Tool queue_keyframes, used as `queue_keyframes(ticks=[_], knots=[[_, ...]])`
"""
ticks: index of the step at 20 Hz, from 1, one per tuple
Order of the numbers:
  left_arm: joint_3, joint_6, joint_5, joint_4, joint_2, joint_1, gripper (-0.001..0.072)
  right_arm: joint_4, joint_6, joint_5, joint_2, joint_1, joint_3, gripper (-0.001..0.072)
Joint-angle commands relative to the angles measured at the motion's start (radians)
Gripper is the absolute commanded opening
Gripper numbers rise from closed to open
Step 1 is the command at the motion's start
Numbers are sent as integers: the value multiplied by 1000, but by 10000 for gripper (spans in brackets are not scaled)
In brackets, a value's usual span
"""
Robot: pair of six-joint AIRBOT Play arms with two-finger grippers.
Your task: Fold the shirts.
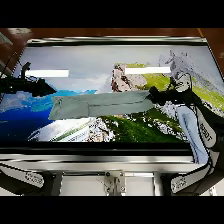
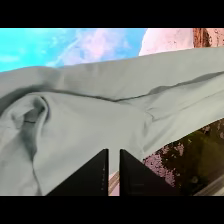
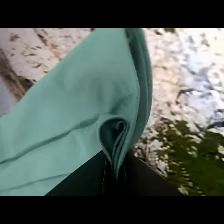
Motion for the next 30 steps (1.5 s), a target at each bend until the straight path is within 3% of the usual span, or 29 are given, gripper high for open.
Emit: queue_keyframes(ticks=[1,7,12,21,25,30], knots=[[0,6,-8,-72,-5,-76,42,14,-58,43,121,1,1,60],[0,0,195,-83,-12,-416,41,0,65,283,434,7,1,60],[-13,-70,279,-93,-66,-647,42,-50,188,338,645,16,1,60],[-11,-42,308,-521,-224,-931,42,-54,262,365,774,16,1,60],[-11,-4,332,-530,-195,-855,39,-103,272,360,772,39,1,60],[-11,-3,332,-288,40,-504,39,-215,286,122,662,308,0,59]])
